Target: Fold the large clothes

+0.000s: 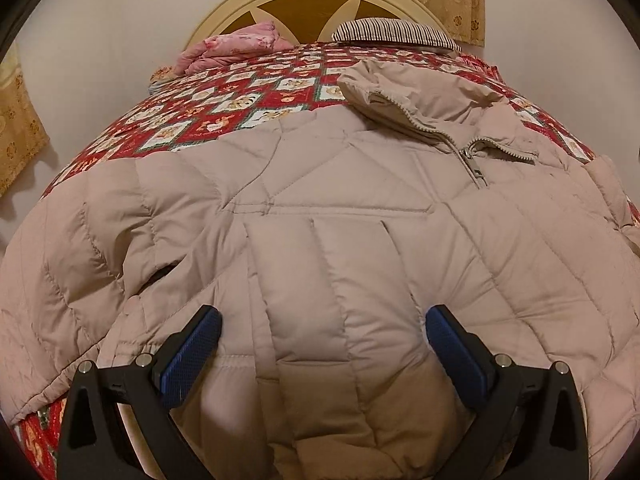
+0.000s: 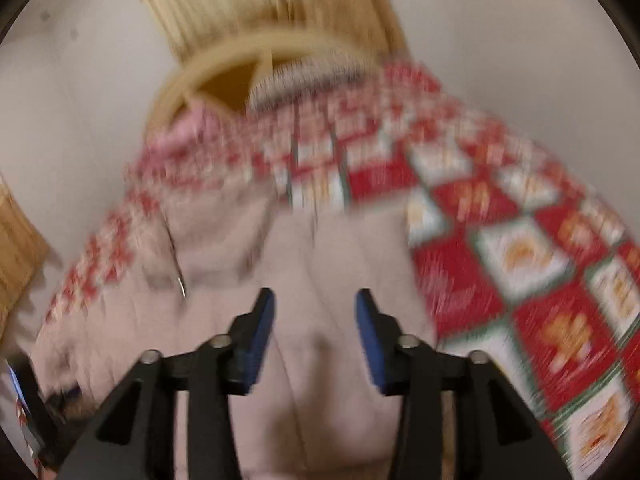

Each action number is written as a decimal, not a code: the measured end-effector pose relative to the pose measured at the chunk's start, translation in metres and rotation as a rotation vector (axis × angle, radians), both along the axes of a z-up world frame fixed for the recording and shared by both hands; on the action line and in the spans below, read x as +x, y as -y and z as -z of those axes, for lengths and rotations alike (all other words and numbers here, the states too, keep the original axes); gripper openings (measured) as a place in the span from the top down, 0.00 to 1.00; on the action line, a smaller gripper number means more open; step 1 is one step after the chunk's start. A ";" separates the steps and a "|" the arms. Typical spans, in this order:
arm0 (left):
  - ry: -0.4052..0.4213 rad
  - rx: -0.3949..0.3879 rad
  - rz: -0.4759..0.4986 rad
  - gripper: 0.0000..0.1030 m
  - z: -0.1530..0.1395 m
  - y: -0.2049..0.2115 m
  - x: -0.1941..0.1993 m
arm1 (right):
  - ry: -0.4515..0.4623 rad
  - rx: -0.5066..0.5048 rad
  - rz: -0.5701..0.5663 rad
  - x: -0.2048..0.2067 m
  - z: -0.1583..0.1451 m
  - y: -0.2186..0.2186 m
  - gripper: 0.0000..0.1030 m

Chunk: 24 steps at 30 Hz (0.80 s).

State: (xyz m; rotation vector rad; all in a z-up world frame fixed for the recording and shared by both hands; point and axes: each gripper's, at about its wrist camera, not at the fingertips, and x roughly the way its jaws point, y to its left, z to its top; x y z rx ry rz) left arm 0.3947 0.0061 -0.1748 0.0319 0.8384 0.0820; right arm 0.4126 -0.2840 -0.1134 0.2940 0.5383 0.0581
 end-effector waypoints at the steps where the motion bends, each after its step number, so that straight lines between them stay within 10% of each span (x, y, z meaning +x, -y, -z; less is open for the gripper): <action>1: 0.000 -0.001 0.000 0.01 0.000 0.000 0.000 | 0.029 -0.015 0.025 0.001 -0.009 0.000 0.42; 13: -0.004 -0.016 -0.011 0.01 0.001 -0.002 0.000 | -0.198 -0.007 0.015 0.082 0.061 0.008 0.43; 24: -0.003 -0.027 -0.017 0.01 0.002 -0.003 0.000 | -0.277 -0.243 0.030 0.091 0.058 -0.022 0.42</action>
